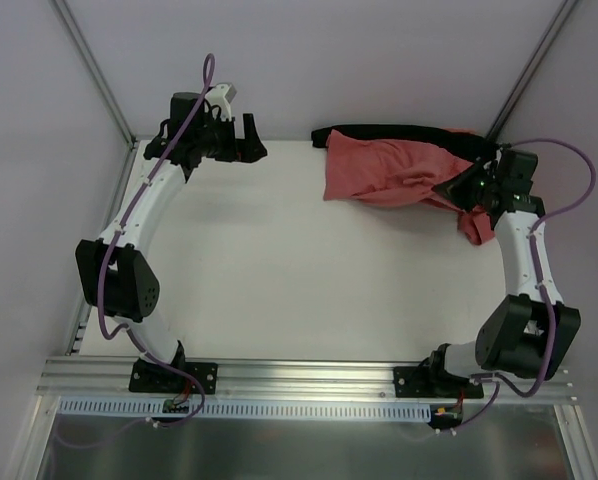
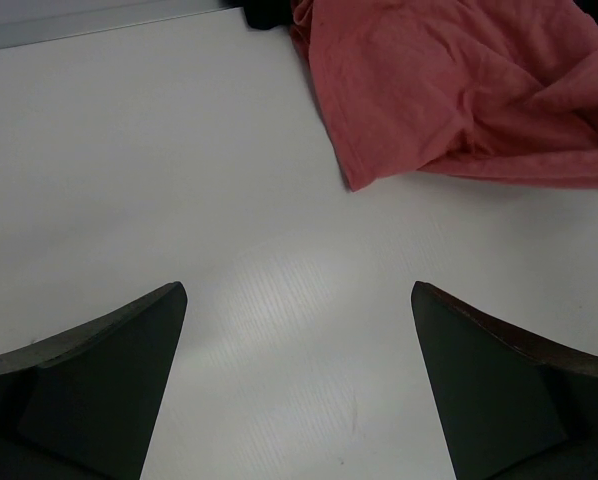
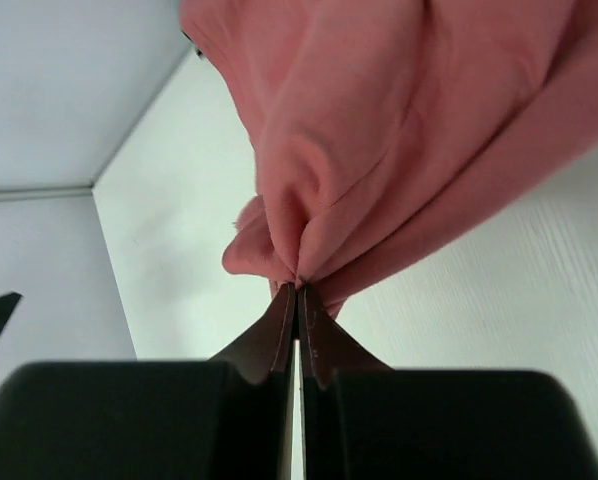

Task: Fold and stack the t-shirts
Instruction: Move the tshirt to the center of the board

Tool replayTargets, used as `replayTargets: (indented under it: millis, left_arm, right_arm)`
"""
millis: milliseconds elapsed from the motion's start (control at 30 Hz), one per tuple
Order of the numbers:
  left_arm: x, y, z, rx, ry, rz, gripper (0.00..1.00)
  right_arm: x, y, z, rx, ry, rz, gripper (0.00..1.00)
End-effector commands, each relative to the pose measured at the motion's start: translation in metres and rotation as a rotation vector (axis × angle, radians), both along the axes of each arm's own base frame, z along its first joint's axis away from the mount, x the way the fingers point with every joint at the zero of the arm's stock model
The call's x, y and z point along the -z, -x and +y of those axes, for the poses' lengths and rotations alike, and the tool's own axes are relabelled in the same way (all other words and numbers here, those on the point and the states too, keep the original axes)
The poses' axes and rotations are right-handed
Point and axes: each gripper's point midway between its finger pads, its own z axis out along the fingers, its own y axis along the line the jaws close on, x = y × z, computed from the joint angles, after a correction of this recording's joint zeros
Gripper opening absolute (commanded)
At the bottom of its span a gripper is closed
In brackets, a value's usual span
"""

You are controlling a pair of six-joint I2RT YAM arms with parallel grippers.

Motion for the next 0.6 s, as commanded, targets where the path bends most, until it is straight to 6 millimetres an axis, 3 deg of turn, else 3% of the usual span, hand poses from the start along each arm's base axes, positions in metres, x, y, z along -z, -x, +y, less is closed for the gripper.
replayTargets:
  millis: [0, 67, 100, 133, 167, 200, 300, 400, 433, 500, 567]
  left_arm:
    - [-0.019, 0.007, -0.008, 0.027, 0.027, -0.049, 0.99]
    - [-0.020, 0.011, -0.009, 0.031, 0.039, -0.044, 0.99]
    - [-0.020, 0.012, -0.010, 0.035, 0.049, -0.040, 0.99]
    - [-0.016, 0.013, -0.011, 0.036, 0.057, -0.027, 0.99]
    - [-0.011, 0.014, -0.014, 0.040, 0.074, -0.007, 0.99]
    - [-0.008, 0.017, -0.020, 0.056, 0.115, 0.022, 0.99]
    - [0.023, 0.006, -0.043, 0.118, 0.221, 0.114, 0.99]
    - [0.034, -0.008, -0.060, 0.154, 0.310, 0.171, 0.99]
    - [0.053, -0.015, -0.065, 0.168, 0.334, 0.212, 0.99]
    - [0.052, -0.033, -0.075, 0.183, 0.380, 0.206, 0.99]
    - [0.078, -0.051, -0.085, 0.177, 0.421, 0.270, 0.99]
  right_arm:
    - [-0.001, 0.043, 0.011, -0.045, 0.017, 0.042, 0.00]
    - [0.000, 0.063, 0.013, -0.046, 0.031, 0.072, 0.02]
    - [0.000, 0.069, 0.012, -0.041, 0.042, 0.081, 0.14]
    - [0.004, 0.077, 0.007, -0.025, 0.078, 0.107, 0.67]
    - [0.000, 0.082, 0.003, -0.012, 0.107, 0.098, 0.88]
    - [0.000, 0.084, 0.000, -0.005, 0.127, 0.094, 0.99]
    - [-0.008, 0.073, -0.008, 0.027, 0.159, 0.062, 0.99]
    - [-0.018, 0.057, -0.013, 0.059, 0.150, 0.034, 1.00]
    - [-0.024, 0.047, -0.015, 0.066, 0.154, 0.004, 0.99]
    - [-0.032, 0.036, -0.019, 0.083, 0.154, -0.013, 0.99]
    - [-0.033, 0.019, -0.021, 0.085, 0.141, -0.018, 0.99]
